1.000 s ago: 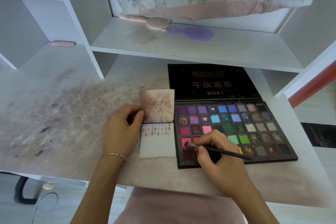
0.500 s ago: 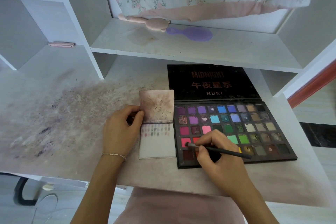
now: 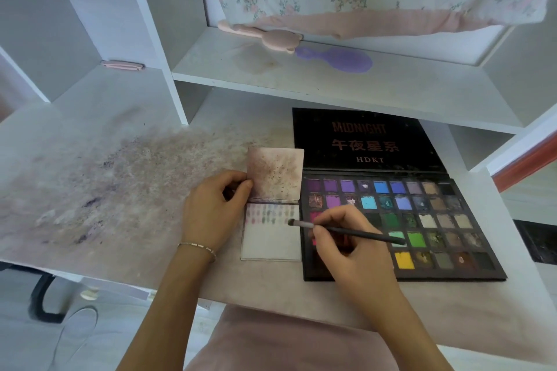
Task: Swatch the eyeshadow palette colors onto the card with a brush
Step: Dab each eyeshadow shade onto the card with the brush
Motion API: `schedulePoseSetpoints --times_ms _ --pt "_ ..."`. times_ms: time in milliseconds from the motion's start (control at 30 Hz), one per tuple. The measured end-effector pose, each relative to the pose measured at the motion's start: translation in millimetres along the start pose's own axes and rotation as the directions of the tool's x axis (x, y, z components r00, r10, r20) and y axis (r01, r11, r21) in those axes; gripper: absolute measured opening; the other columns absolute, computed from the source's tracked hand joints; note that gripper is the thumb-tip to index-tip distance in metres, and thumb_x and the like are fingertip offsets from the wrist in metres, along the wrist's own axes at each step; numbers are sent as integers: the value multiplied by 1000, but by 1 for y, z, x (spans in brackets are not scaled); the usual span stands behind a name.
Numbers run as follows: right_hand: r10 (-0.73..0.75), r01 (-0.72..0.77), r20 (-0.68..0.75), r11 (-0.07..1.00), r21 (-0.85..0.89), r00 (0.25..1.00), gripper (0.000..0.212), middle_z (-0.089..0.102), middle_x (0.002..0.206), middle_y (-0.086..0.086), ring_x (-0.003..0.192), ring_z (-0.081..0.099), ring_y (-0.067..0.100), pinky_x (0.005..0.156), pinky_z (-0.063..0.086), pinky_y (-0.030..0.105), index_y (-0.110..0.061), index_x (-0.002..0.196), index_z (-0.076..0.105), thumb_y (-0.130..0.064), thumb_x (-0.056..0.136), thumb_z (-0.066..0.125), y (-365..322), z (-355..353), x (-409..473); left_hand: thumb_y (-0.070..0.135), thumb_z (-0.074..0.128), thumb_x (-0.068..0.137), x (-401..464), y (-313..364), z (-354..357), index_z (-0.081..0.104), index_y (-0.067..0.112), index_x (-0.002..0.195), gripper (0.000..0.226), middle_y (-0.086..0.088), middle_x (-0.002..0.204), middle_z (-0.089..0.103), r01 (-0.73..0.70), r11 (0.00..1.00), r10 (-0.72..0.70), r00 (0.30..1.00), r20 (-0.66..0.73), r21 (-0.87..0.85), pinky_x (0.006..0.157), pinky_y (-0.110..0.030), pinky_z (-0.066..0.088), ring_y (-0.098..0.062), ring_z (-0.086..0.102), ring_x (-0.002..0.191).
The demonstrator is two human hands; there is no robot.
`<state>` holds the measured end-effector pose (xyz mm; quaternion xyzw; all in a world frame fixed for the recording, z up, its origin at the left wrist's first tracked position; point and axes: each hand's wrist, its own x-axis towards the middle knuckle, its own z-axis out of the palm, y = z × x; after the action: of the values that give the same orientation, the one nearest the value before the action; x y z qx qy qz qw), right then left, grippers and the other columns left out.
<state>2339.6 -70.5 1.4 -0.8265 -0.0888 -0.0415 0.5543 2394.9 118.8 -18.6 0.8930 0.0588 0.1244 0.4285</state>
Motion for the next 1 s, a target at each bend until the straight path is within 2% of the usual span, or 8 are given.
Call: schedulePoseSetpoints --times_ms 167,300,533,667,867,1000 --pt "11 -13 86 1000 26 996 17 63 81 -7 74 57 8 61 46 17 -32 83 55 -15 83 56 -12 24 14 22 61 83 -4 0 1 70 22 86 9 15 75 63 -23 999 23 1000 -12 24 63 -14 40 -6 58 71" --pt "37 -41 117 999 29 992 17 63 76 -2 71 53 2 62 40 10 -26 76 55 -11 82 57 -16 37 20 22 61 83 -2 0 0 69 24 83 9 19 71 60 -35 999 36 999 -22 29 60 -11 38 0 54 67" --pt "35 -35 161 999 -3 986 17 64 76 -6 78 55 4 66 42 10 -27 73 56 -12 80 58 -11 38 20 23 63 82 -1 -3 0 69 26 80 7 21 66 59 -28 999 28 999 -36 -15 59 -8 38 10 54 68" --pt "30 -25 183 999 -31 983 18 63 79 -4 80 55 3 67 41 9 -28 75 56 -11 80 58 -11 38 21 24 63 82 -1 -4 0 69 27 80 7 18 68 61 -24 1000 24 999 -41 -7 61 -14 41 1 55 68" --pt "33 -23 195 998 -57 980 17 62 79 -6 80 56 5 69 46 16 -27 75 56 -10 80 58 -11 39 21 25 62 82 -1 -3 0 69 27 81 8 19 68 61 -19 1000 19 999 -34 4 63 -19 44 0 56 66" --pt "39 -27 197 998 -61 980 17 62 80 -6 81 55 4 69 45 14 -27 76 56 -11 80 58 -11 38 22 25 61 82 -2 -2 0 69 26 82 8 16 71 63 -6 1000 6 1000 -26 -4 64 -25 46 -5 58 70"
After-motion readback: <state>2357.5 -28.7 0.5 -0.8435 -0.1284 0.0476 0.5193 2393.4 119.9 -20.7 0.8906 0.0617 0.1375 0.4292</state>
